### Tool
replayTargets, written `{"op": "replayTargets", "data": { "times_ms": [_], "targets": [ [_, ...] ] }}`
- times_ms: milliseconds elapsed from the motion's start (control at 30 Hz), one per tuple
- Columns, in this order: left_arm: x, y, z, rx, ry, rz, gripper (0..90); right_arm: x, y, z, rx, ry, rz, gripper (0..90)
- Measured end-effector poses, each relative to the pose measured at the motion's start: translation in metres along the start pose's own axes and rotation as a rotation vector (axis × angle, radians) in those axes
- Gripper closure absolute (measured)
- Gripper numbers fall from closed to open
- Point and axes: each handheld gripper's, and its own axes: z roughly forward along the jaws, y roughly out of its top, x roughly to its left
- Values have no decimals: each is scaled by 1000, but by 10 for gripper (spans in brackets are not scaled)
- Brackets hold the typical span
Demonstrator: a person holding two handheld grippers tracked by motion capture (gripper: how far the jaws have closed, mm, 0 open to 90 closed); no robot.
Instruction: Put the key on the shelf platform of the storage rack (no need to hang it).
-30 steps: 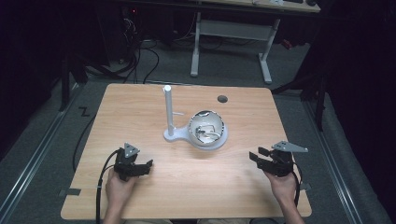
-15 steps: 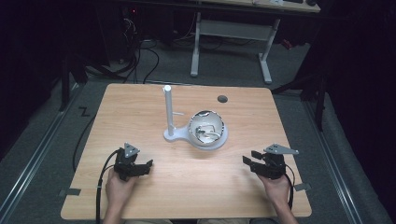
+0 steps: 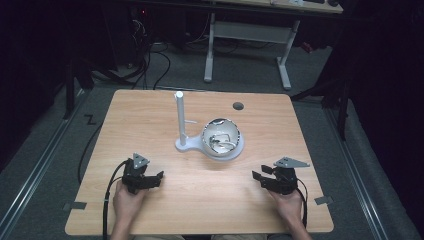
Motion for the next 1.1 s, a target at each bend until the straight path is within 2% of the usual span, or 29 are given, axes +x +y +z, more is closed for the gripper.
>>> {"op": "replayTargets", "data": {
  "times_ms": [233,667,1100],
  "targets": [
    [0,0,0,0,1,-2,176,5,-3,8,7,10,-13,492],
    [0,0,0,0,0,-1,176,14,-11,21,26,-5,-34,485],
    [0,0,0,0,0,1,176,20,-17,33,47,-41,-63,486]
  ]
}}
